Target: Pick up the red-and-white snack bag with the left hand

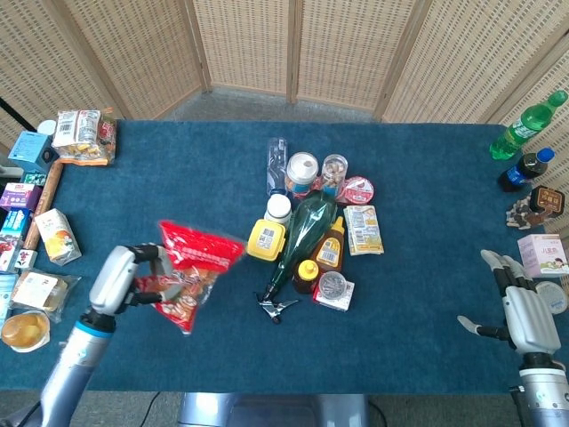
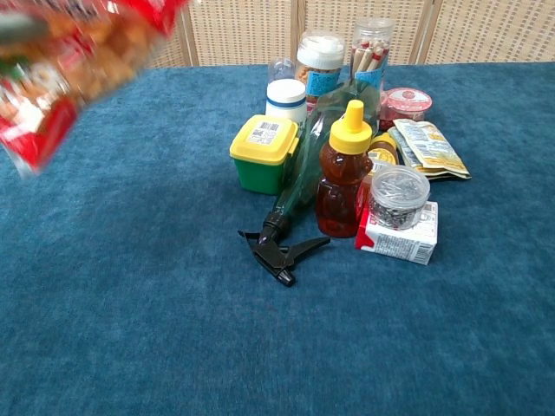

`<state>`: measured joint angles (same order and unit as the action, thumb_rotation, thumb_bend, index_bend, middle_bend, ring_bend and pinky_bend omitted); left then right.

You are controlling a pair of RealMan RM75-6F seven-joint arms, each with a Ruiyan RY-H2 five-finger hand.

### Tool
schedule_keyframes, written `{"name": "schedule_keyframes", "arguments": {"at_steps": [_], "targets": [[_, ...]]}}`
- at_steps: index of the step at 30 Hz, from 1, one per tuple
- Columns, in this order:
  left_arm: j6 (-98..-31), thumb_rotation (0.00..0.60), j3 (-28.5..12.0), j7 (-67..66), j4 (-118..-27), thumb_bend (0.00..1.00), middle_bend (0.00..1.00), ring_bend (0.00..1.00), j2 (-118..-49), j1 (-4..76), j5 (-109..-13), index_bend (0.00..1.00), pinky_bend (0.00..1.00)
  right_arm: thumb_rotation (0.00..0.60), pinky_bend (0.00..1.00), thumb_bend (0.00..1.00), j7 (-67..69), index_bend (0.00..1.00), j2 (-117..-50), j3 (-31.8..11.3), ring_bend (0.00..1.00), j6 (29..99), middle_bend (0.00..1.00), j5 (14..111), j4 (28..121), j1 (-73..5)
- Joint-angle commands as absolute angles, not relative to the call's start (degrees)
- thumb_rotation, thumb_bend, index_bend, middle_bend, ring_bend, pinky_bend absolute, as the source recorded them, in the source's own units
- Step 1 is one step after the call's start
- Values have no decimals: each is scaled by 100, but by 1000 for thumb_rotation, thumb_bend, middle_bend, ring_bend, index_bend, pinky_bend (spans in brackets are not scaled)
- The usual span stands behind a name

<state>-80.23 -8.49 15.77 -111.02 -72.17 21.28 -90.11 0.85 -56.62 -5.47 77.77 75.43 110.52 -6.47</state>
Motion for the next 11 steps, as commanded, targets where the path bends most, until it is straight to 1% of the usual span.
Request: {"name": "schedule_keyframes", "arguments": {"at_steps": [1, 6, 11], "targets": [[-8198, 600, -1005, 1814, -11296, 422, 673, 663, -7003, 2059, -9076, 732, 659, 600, 0, 0, 95, 0, -5674, -543, 0, 7762, 99, 7540, 11034, -652], [-8376, 600, -1145, 1928, -11370, 422, 671, 663, -6957, 2059, -9101, 732, 656, 600, 0, 0, 147, 0, -5673, -539, 0, 7786, 99, 7514, 11001, -620], [-8412, 600, -1152, 1978, -11354, 417, 670, 662, -6958, 2050, -9069, 729, 650, 600, 0, 0, 155, 0, -5681, -539, 0, 7759, 99, 7468, 10978, -618]]}}
